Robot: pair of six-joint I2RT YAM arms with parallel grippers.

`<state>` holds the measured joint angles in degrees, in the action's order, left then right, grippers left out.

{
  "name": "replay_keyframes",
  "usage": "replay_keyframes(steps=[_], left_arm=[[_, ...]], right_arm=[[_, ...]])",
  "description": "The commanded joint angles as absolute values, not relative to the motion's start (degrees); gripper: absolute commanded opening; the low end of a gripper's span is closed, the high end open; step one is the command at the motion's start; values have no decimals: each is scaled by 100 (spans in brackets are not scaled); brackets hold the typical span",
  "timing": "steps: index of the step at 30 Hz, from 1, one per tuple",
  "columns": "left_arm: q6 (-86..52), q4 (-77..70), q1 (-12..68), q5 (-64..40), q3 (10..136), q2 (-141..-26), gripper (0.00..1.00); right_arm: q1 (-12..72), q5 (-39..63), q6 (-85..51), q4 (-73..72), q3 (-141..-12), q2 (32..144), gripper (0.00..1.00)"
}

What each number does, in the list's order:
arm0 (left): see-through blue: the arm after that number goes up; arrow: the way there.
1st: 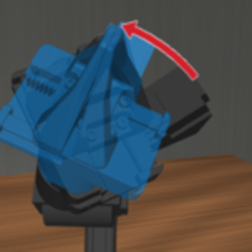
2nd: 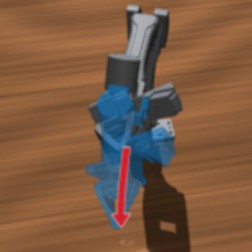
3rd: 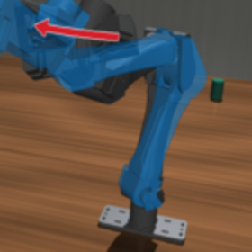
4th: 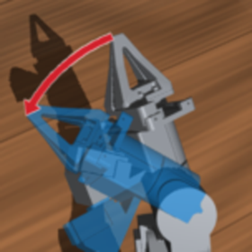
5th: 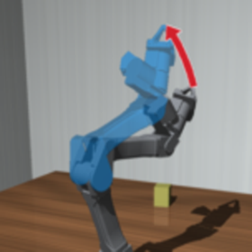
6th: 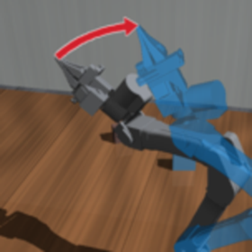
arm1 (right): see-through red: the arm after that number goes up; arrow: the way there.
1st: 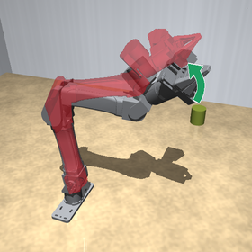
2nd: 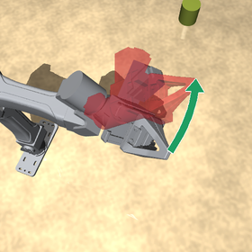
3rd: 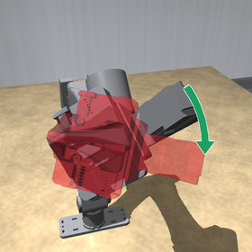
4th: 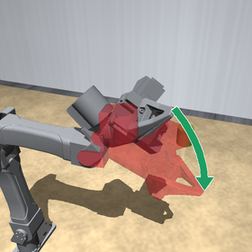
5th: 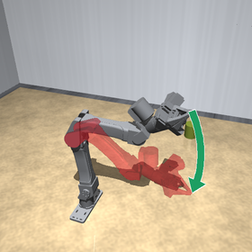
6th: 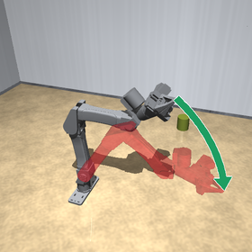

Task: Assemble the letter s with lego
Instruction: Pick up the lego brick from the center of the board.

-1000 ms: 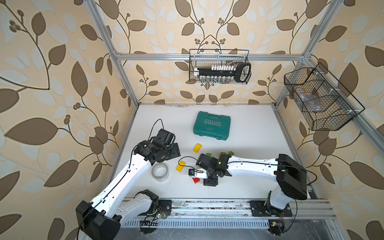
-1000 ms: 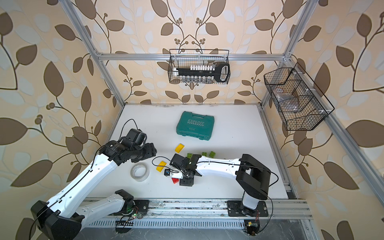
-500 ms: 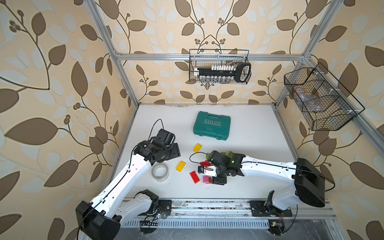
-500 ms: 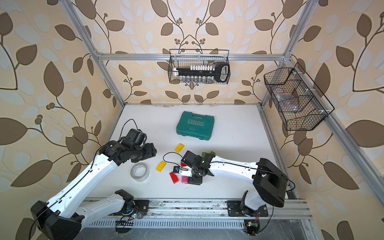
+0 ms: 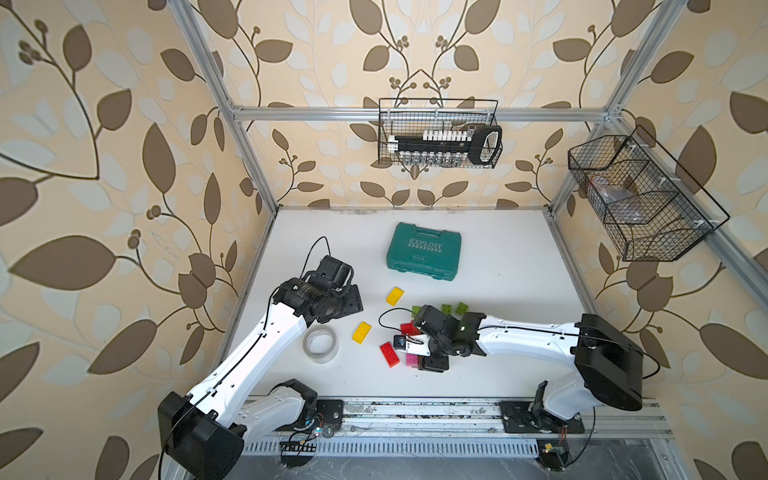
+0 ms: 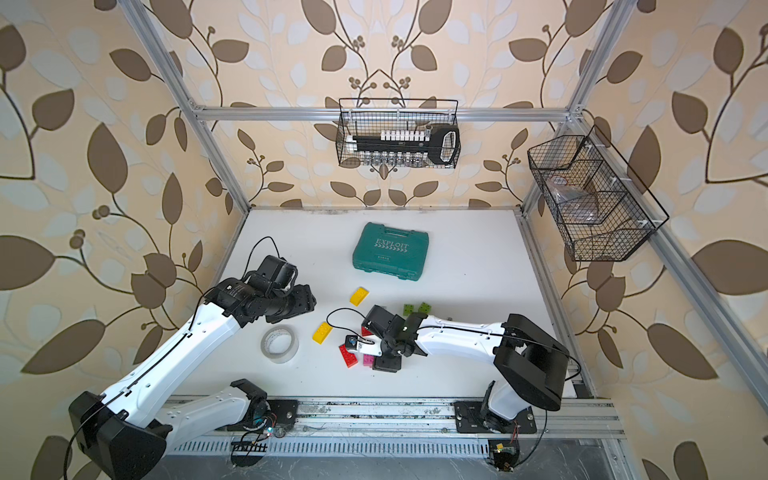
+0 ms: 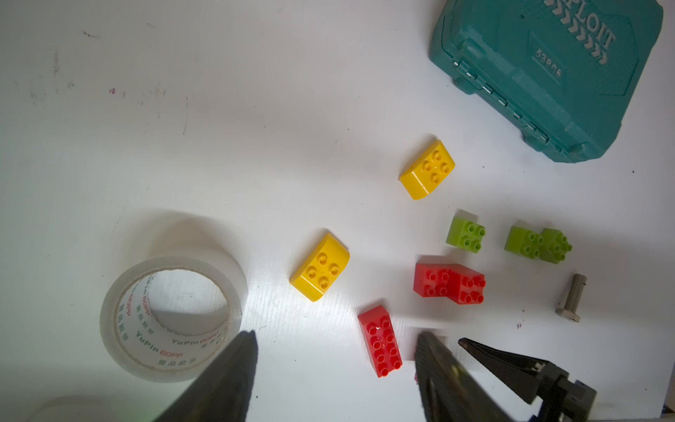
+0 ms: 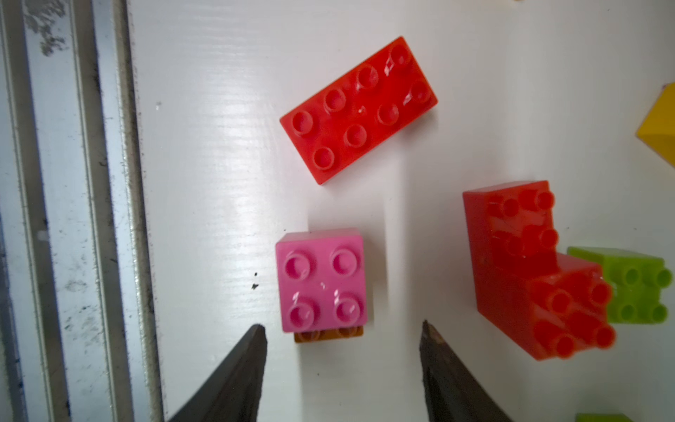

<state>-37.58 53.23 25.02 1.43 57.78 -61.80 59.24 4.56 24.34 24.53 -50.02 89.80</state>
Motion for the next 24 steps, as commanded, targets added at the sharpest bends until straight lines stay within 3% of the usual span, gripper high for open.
replay_keyframes(steps=[1, 24], left_arm=[[-3631, 5238, 2426, 49, 5933, -6187, 71], [-3583, 5258, 2373, 51, 5933, -6170, 71]], right_arm=[[5959, 641, 2513, 2369, -5074, 9147, 62], [6102, 668, 2515, 2355, -5310, 9530, 45]])
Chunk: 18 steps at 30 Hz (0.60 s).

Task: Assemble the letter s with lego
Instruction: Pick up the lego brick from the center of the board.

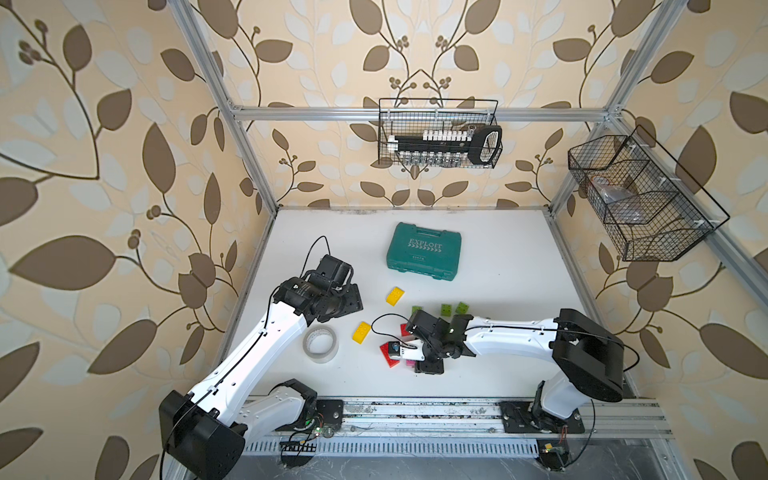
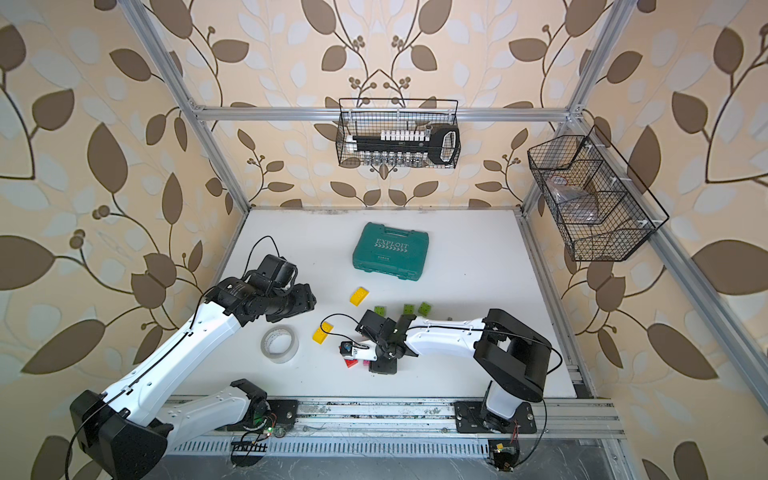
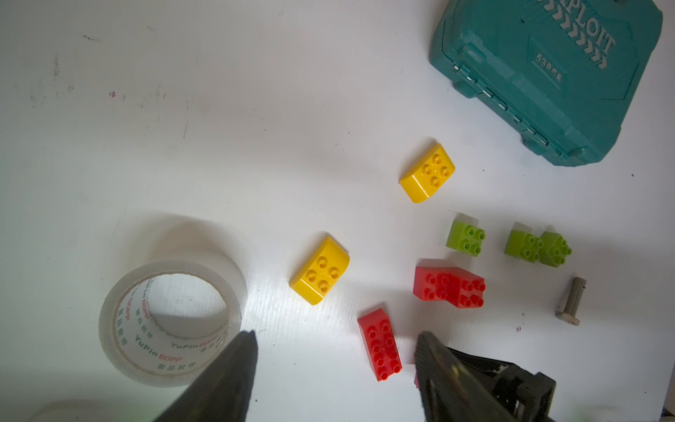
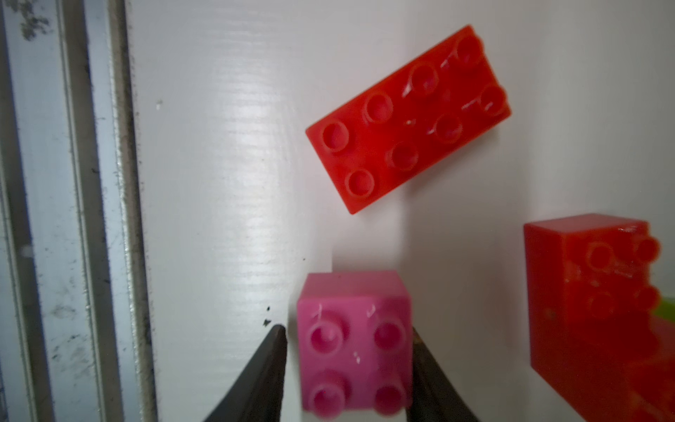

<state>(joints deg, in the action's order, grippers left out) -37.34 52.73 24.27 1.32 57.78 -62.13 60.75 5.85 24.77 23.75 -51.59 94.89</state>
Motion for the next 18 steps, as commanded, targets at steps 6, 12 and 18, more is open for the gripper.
replay_keyframes(steps=[6, 12, 18], left_arm=[[-3582, 5266, 2356, 54, 5924, -6161, 71], [-3586, 5273, 2347, 57, 5924, -6161, 71], [-3578, 5269, 2347, 46, 5912, -6161, 71]], right_arm=[[6101, 736, 2522, 2347, -5322, 9555, 41], [6100, 713, 2545, 2329, -5318, 9533, 38], [6100, 657, 2564, 2389, -5361, 9463, 31]])
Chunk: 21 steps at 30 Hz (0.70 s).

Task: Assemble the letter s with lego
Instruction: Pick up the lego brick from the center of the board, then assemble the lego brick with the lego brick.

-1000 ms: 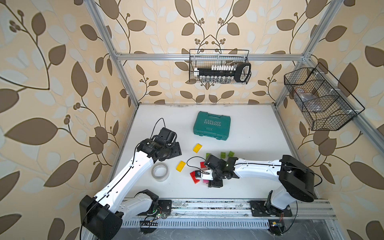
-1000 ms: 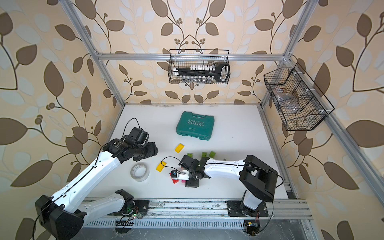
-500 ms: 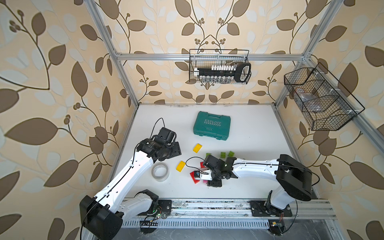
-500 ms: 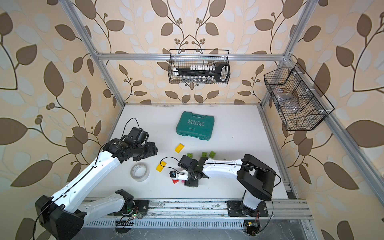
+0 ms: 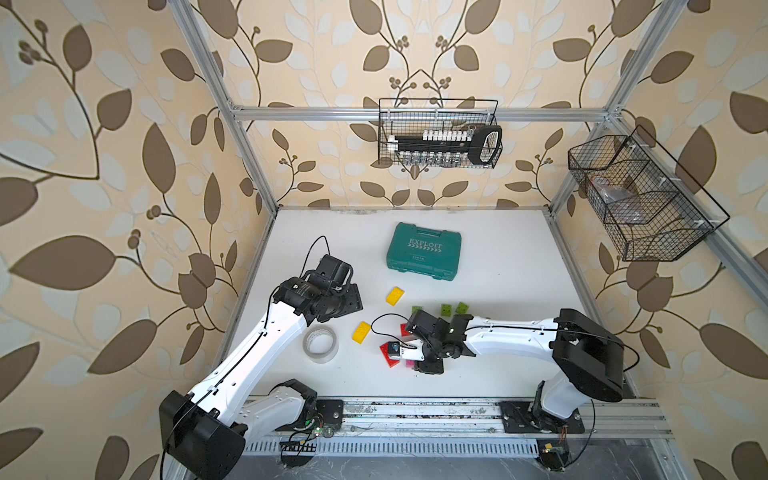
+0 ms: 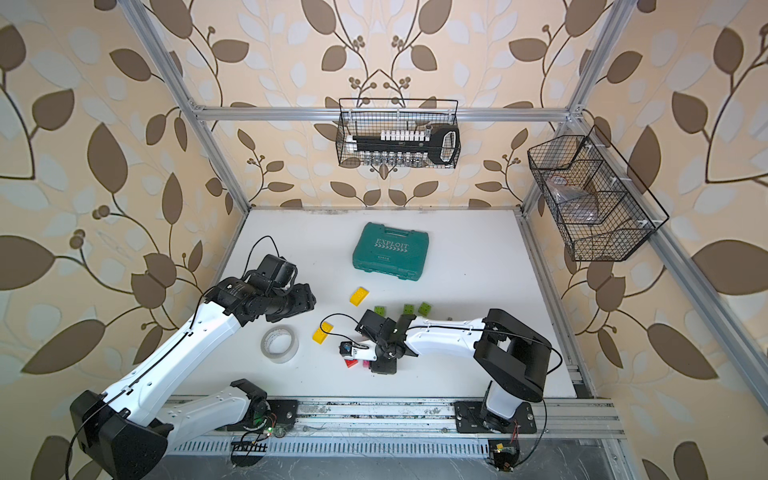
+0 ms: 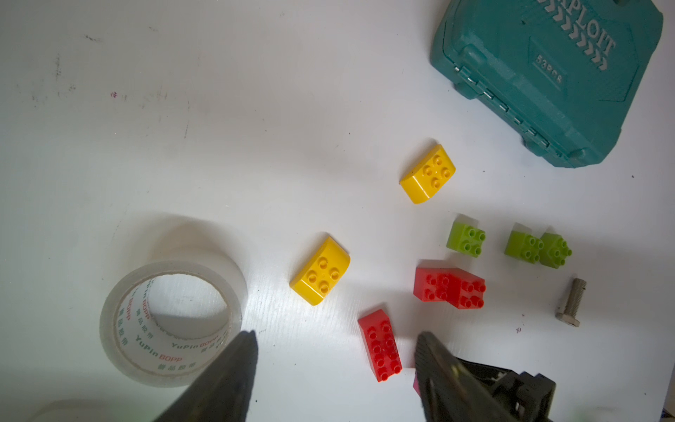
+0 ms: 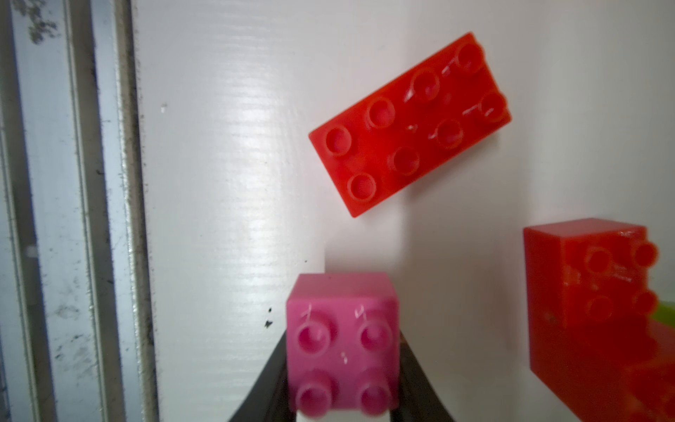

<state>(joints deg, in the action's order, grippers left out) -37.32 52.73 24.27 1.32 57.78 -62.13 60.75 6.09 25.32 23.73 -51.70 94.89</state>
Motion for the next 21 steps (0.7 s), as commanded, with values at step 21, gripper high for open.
replay_keyframes(steps=[21], left_arm=[[-3192, 4551, 2338, -1036, 5608, -6559, 70]], right_arm=[[4928, 935, 3915, 4469, -7919, 9860, 18]])
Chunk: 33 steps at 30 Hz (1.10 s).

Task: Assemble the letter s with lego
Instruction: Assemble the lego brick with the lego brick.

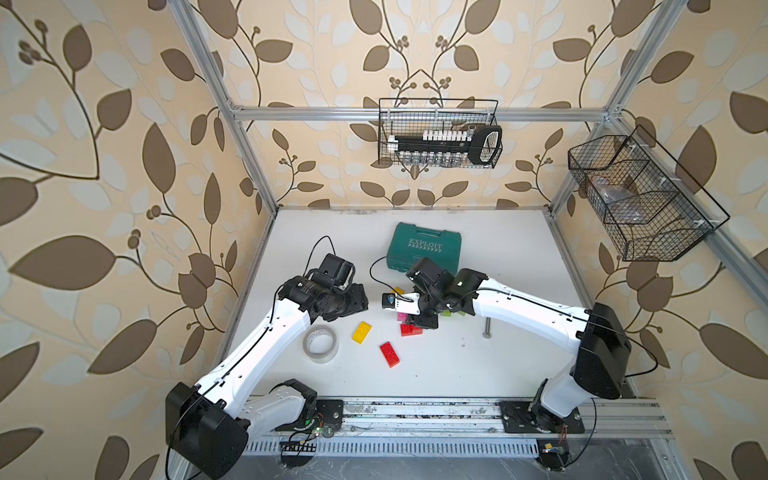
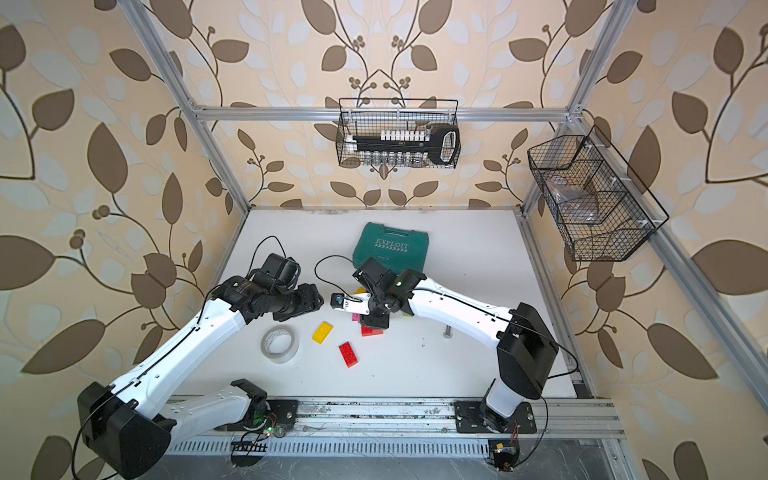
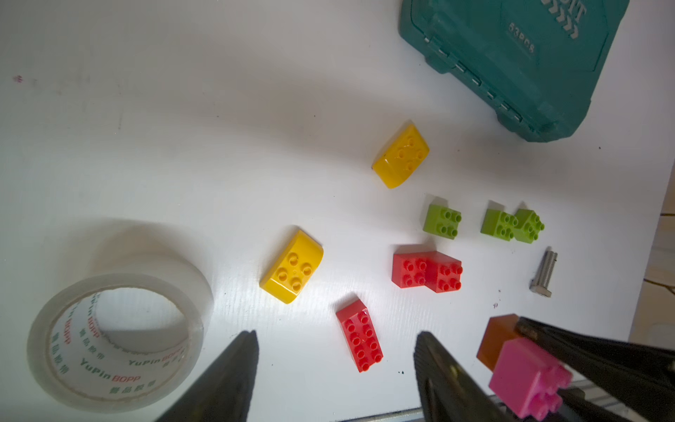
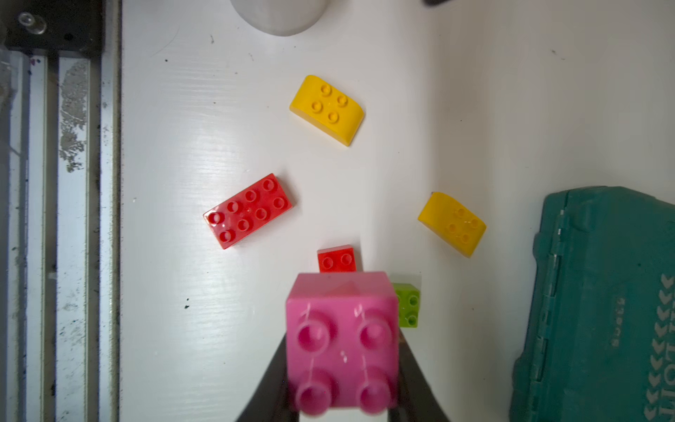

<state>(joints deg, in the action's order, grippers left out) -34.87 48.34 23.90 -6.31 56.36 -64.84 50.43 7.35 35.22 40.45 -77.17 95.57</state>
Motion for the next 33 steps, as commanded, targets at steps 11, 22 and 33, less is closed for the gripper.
replay_keyframes(steps=[11, 22, 33], left_arm=[[-2994, 4405, 2286, -1310, 5595, -6520, 72], [-2989, 4647, 2197, -1259, 5730, -6328, 72], [-3035, 4737, 2136, -1204, 5739, -6196, 72]], right_arm=[[4586, 1335, 4636, 4465, -7971, 10305, 16], [4577, 1365, 4974, 4684, -8127, 10625, 14], [4597, 1416, 5019, 4624, -8133, 10766, 13]])
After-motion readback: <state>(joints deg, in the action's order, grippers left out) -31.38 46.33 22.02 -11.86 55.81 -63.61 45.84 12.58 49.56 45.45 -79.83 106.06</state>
